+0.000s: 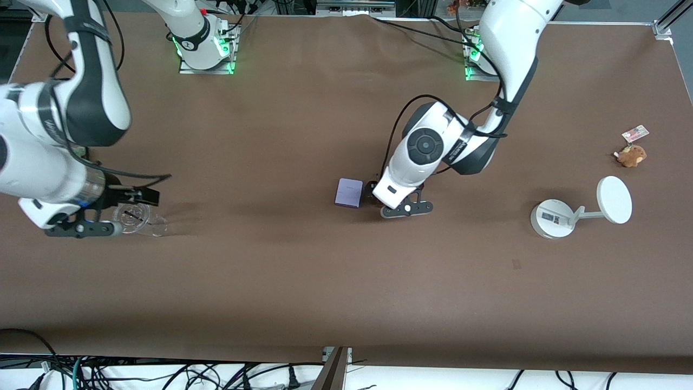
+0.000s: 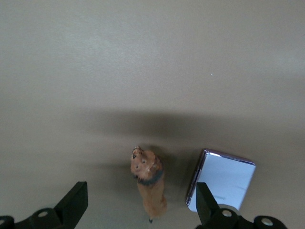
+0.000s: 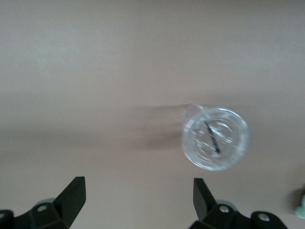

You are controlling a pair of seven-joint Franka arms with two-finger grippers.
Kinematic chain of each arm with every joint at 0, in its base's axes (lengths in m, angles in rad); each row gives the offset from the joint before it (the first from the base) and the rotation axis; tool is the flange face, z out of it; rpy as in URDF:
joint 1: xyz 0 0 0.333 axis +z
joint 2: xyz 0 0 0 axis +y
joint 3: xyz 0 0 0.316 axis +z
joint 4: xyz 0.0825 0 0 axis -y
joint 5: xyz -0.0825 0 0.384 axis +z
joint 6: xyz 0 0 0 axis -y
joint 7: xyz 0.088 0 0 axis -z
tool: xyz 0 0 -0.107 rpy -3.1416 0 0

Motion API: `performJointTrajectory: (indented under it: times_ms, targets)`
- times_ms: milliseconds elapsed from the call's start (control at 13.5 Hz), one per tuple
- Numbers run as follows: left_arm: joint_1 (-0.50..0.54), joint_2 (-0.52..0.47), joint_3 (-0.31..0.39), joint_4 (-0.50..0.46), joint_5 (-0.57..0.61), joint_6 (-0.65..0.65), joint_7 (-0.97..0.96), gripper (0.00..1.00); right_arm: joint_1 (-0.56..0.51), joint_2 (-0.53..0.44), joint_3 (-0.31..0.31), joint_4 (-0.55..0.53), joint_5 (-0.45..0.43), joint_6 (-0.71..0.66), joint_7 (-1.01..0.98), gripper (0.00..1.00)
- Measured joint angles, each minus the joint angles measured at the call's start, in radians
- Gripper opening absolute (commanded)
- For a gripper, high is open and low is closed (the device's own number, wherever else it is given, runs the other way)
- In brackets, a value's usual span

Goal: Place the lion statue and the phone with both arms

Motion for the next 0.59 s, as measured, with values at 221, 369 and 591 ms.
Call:
performJointTrajectory:
  times_ms: [221,369,591]
  targets:
    - [-0.011,0.047,0.000,0.001,0.011,0.043,-0.007,0.94,0.069,0.044,0.003,0.000,0.011,0.050,0.113,1.00]
    - [-0.038,0.068,0.000,0.001,0.013,0.049,-0.042,0.52,0.107,0.078,0.004,-0.001,0.036,0.086,0.166,1.00]
    - [-0.063,0.080,0.002,0.001,0.014,0.050,-0.063,0.08,0.143,0.123,0.004,-0.001,0.044,0.121,0.194,1.00]
